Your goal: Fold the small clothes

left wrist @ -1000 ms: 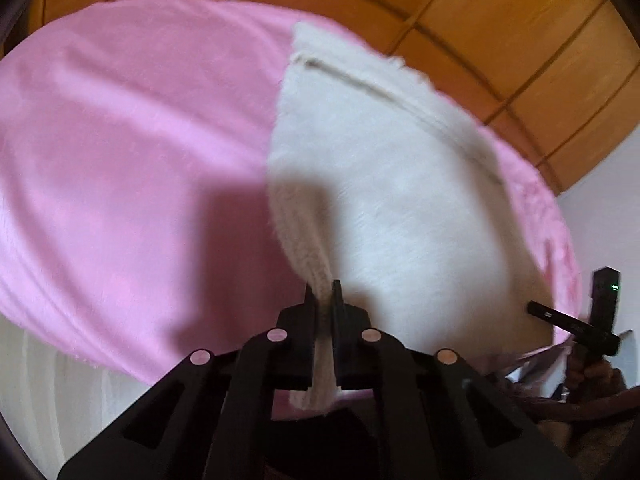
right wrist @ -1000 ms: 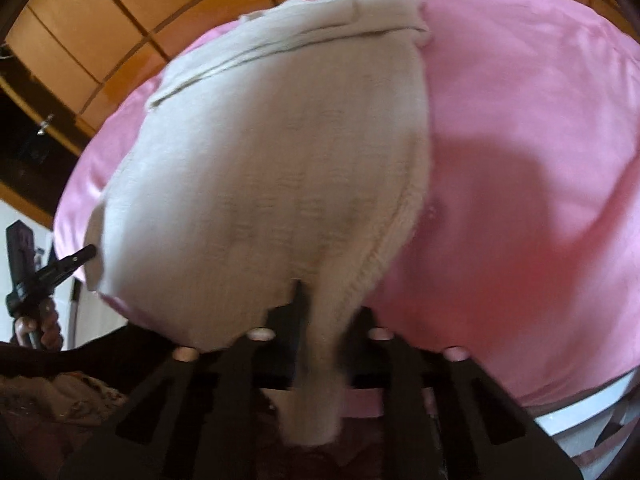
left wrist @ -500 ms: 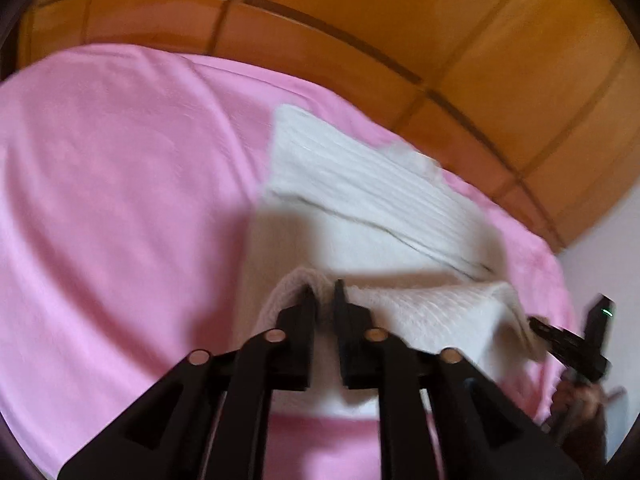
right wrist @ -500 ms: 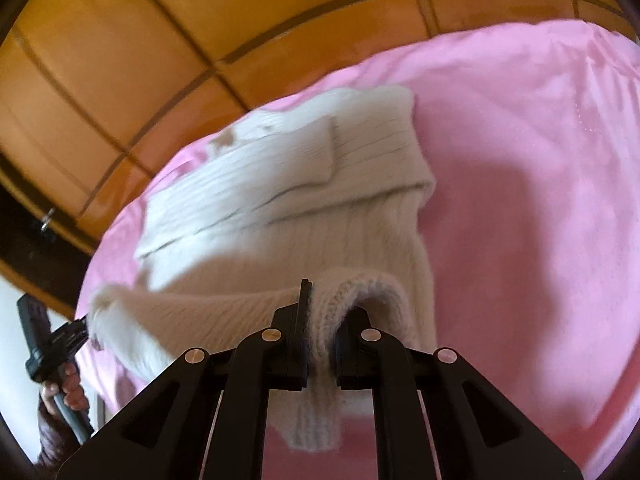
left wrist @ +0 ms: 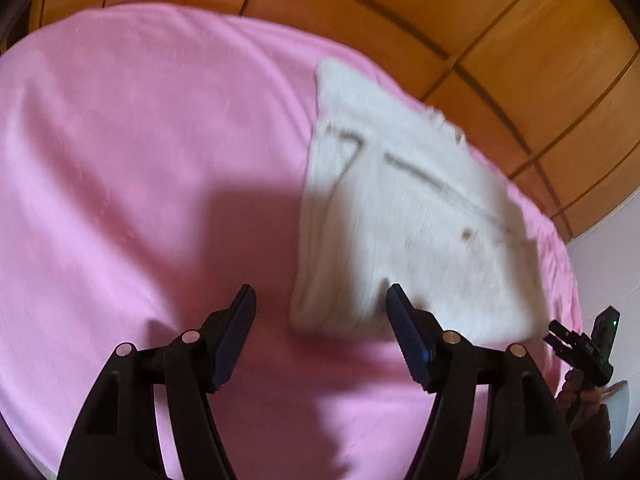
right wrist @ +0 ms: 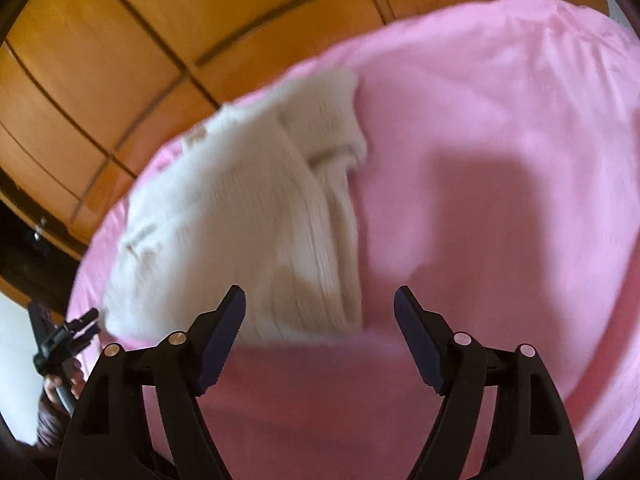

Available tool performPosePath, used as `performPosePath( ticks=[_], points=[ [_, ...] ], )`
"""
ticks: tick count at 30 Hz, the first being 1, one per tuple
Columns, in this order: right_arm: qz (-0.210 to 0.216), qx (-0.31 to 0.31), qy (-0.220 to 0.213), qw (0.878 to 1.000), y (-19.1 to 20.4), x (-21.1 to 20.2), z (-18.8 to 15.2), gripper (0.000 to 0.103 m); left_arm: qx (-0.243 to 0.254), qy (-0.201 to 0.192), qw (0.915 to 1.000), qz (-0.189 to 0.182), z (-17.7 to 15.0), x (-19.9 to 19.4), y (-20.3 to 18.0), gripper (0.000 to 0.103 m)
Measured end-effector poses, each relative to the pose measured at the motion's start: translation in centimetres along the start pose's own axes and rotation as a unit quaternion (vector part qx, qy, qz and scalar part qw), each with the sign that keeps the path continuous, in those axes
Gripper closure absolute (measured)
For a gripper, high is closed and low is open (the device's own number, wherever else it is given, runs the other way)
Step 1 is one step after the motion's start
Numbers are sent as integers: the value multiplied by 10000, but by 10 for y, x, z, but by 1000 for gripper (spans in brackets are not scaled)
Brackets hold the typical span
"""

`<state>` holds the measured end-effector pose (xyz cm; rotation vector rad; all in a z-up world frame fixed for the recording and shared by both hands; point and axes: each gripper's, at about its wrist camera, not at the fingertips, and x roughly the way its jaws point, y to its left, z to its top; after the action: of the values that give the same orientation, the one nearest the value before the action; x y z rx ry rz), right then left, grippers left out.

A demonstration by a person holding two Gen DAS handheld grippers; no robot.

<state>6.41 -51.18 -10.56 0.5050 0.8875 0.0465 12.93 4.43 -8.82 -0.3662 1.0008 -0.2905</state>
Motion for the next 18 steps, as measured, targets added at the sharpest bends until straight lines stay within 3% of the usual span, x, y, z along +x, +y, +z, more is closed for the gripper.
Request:
performPosePath(
  ticks=[3, 4, 5, 7, 14, 18],
  points=[
    [-169, -222, 101, 9996, 9, 21, -3, 49, 93, 123, 9999, -73, -4, 6, -4, 77],
    [-255, -318, 89, 9991, 14, 26, -2, 61, 90, 139, 9999, 0, -4, 8, -6, 86],
    [-277, -379, 88, 9989, 19, 29, 1, 77, 104, 111, 9999, -41, -3, 7, -8, 88],
    [-278, -394, 87, 9988, 24, 30, 8, 87, 117, 53, 9999, 26, -3, 3, -11, 90],
    [-177, -628, -236, 9976, 39, -14, 5, 91, 22, -142, 9997, -221, -14, -33, -7, 93],
    [-133, -655, -191, 9976, 34, -38, -8, 91, 3, -116, 9994, -320, -35, -55, -7, 93]
  ],
)
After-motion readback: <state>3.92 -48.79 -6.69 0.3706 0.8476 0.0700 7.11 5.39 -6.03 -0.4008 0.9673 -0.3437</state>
